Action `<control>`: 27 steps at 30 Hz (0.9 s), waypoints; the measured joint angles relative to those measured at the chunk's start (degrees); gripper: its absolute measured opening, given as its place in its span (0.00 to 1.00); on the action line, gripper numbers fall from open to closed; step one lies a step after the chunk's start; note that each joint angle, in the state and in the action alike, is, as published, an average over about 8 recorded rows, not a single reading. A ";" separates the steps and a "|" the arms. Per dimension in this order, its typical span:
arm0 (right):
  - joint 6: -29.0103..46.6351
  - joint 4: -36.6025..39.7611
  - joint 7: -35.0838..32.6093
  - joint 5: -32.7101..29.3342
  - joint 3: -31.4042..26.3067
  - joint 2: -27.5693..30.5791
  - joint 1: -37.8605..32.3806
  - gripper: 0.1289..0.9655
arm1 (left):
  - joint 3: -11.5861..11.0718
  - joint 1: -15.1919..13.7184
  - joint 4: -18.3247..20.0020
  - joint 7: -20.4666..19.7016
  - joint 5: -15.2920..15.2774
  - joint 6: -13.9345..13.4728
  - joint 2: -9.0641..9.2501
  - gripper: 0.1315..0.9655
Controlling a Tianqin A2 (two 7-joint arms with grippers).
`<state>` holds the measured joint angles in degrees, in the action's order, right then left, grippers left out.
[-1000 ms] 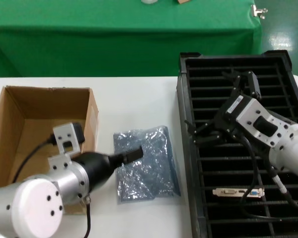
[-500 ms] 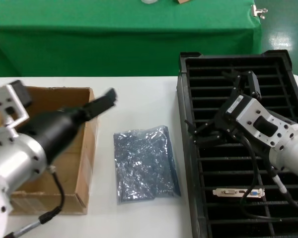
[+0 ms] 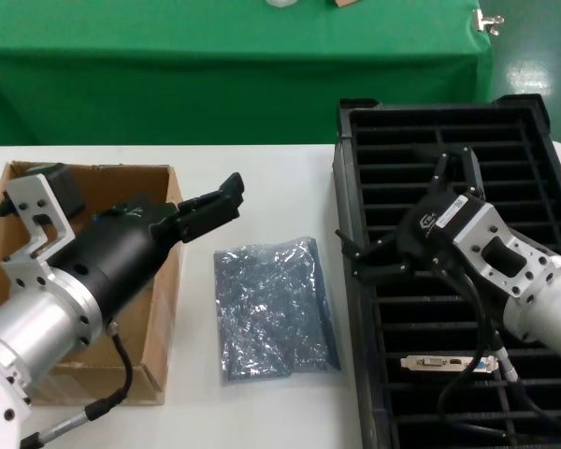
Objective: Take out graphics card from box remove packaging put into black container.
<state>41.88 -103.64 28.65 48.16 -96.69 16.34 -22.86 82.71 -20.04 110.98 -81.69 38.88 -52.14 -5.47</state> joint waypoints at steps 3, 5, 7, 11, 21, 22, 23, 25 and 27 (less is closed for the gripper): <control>-1.89 0.55 -1.29 2.52 0.23 0.04 1.05 1.00 | 0.41 0.91 -0.87 3.69 2.90 2.35 -0.53 1.00; -3.19 0.92 -2.19 4.22 0.38 0.06 1.76 1.00 | 0.68 1.53 -1.47 6.23 4.90 3.97 -0.89 1.00; -4.48 1.29 -3.06 5.91 0.54 0.09 2.46 1.00 | 0.96 2.15 -2.07 8.74 6.88 5.58 -1.25 1.00; -7.08 2.02 -4.84 9.29 0.85 0.14 3.86 1.00 | 1.51 3.38 -3.26 13.80 10.86 8.81 -1.97 1.00; -13.52 3.87 -9.25 17.78 1.62 0.27 7.40 1.00 | 2.89 6.48 -6.25 26.42 20.79 16.86 -3.78 1.00; -14.18 4.06 -9.70 18.64 1.70 0.29 7.75 1.00 | 3.04 6.79 -6.55 27.70 21.79 17.68 -3.97 1.00; -14.83 4.24 -10.15 19.47 1.78 0.30 8.10 1.00 | 3.17 7.09 -6.84 28.93 22.76 18.47 -4.14 1.00; -16.11 4.61 -11.02 21.16 1.93 0.33 8.80 1.00 | 3.44 7.71 -7.43 31.44 24.73 20.07 -4.50 1.00; -17.40 4.97 -11.90 22.84 2.08 0.35 9.50 1.00 | 3.72 8.32 -8.03 33.94 26.71 21.67 -4.86 1.00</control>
<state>24.48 -98.67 16.75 71.00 -94.61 16.69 -13.35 86.43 -11.71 102.96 -47.74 65.59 -30.48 -10.34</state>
